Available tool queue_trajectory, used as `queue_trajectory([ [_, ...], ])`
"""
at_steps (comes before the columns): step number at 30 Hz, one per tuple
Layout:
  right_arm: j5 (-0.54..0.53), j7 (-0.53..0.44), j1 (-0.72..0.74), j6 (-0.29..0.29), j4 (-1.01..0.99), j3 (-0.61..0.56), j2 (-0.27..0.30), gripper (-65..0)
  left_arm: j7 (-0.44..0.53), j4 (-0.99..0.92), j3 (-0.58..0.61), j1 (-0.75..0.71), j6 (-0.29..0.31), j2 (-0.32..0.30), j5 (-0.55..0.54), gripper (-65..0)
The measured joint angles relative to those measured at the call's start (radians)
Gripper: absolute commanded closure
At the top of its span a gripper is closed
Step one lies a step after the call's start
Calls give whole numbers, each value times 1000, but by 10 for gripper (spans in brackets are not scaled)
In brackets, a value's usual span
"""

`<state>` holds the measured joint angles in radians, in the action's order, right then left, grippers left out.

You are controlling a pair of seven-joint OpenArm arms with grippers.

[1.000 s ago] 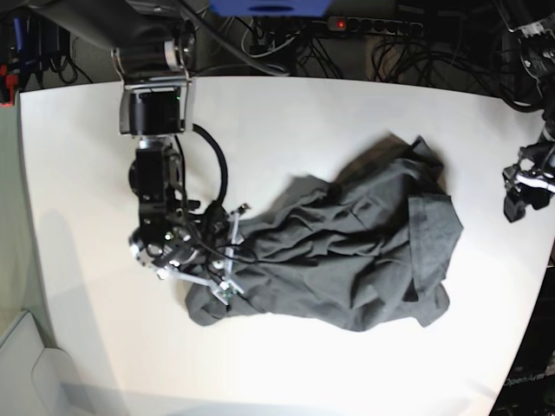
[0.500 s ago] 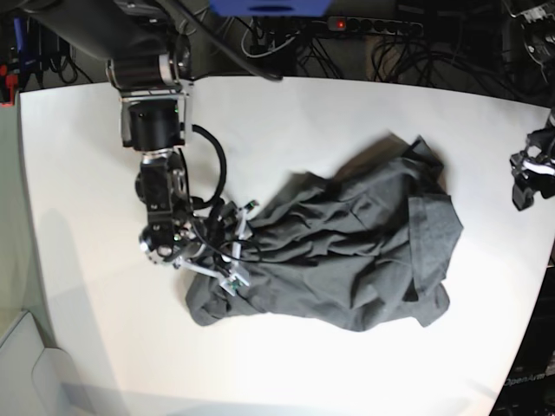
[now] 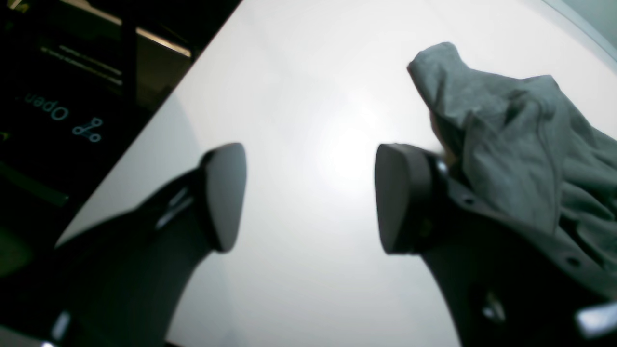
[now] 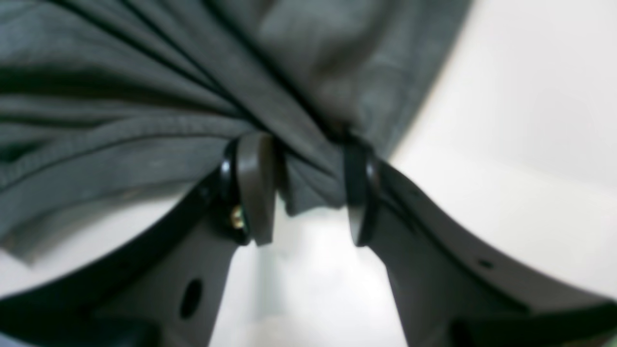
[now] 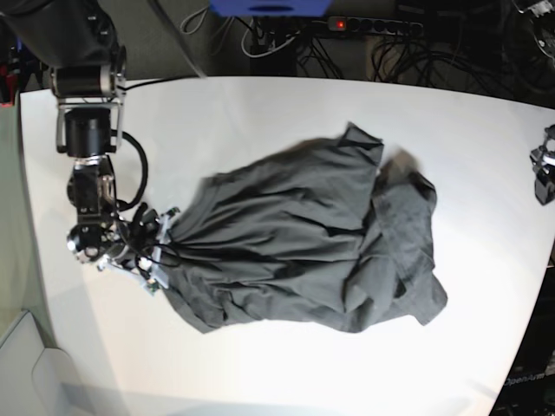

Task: Layout the t-shirt on the table in an organized manner, then fold the t-shirt properly
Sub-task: 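Grasp the shirt edge with the right gripper and drag it outward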

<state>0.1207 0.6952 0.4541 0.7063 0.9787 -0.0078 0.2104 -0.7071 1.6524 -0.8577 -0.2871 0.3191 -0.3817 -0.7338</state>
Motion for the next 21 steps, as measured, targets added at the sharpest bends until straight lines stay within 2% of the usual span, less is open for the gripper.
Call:
queue_trajectory([
  [3, 25, 28, 24, 2, -10, -2, 50, -207, 0, 0, 0, 0, 0, 0, 0, -406],
  [6, 31, -10, 67, -5, -15, -2, 89, -207, 0, 0, 2, 0, 0, 0, 0, -406],
  [8, 32, -23, 97, -137, -8, 0, 108, -207, 0, 6, 3, 2, 2, 0, 0, -406],
  [11, 35, -6, 135, -170, 11, 19, 116, -207, 0, 23, 2, -4, 0, 0, -1, -406],
  [15, 36, 48, 60, -147, 190, 85, 68, -207, 3, 32, -2, -4, 2, 24, 0, -406],
  [17, 41, 87, -1, -66, 298, 84, 29, -207, 0, 32, -1, -7, 0, 32, 0, -406],
  [19, 28, 111, -67, -12, 390, 77, -35, -207, -2, 31, -1, -6, 0, 33, 2, -406],
  [21, 24, 156, -127, -4, 484, 69, -105, -207, 0, 32, -3, 0, 0, 35, 3, -406],
])
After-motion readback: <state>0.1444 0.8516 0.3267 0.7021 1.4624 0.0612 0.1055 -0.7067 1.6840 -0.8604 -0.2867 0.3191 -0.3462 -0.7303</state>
